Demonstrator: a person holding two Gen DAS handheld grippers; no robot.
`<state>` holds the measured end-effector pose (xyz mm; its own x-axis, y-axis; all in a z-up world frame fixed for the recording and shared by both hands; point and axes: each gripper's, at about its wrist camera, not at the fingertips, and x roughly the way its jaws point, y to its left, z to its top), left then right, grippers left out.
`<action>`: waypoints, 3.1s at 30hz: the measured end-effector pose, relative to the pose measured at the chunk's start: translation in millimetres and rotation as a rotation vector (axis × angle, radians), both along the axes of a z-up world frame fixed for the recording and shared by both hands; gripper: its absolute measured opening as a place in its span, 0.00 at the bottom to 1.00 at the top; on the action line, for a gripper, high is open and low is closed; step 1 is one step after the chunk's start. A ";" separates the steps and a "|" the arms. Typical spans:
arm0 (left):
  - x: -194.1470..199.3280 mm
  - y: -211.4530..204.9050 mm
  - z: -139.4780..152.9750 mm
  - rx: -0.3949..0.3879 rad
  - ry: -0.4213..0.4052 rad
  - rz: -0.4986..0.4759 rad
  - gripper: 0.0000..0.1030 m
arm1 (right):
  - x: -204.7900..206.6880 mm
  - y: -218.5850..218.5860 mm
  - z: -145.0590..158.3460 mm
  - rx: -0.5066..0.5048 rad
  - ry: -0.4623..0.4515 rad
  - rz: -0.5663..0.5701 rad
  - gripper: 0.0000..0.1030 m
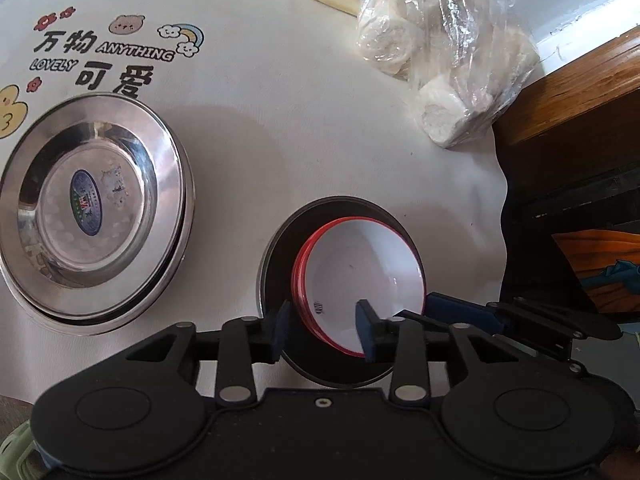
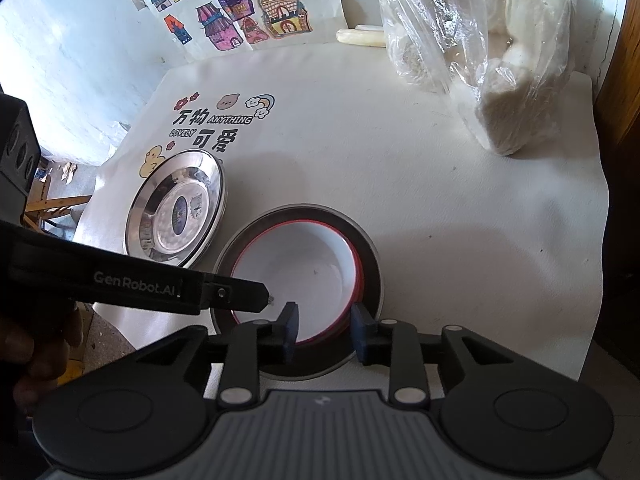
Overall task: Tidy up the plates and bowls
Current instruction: 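Open both tools to release the second white bowl on the stack, then move both tools to opposite sides of the steel bowl rim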
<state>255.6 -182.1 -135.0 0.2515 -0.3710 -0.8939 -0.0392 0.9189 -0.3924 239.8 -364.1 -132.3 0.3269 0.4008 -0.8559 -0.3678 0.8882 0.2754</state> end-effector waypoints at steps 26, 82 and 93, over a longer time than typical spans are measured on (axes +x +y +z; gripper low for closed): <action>-18.6 42.7 42.9 0.062 -0.252 0.069 0.99 | -23.1 -15.3 36.7 -0.041 -0.146 -0.168 1.00; -41.3 7.8 -21.5 0.284 -0.012 0.138 0.99 | 8.9 -30.6 -20.8 -0.273 -0.102 0.068 1.00; -36.1 -0.3 -26.9 0.328 0.011 0.167 0.92 | 16.1 -23.4 -24.4 -0.265 -0.163 0.152 1.00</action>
<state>219.6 -182.4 -162.0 0.2744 -0.0190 -0.9614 -0.2022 0.9763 -0.0770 255.9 -387.5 -156.7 0.4213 0.2259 -0.8783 -0.5214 0.8527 -0.0308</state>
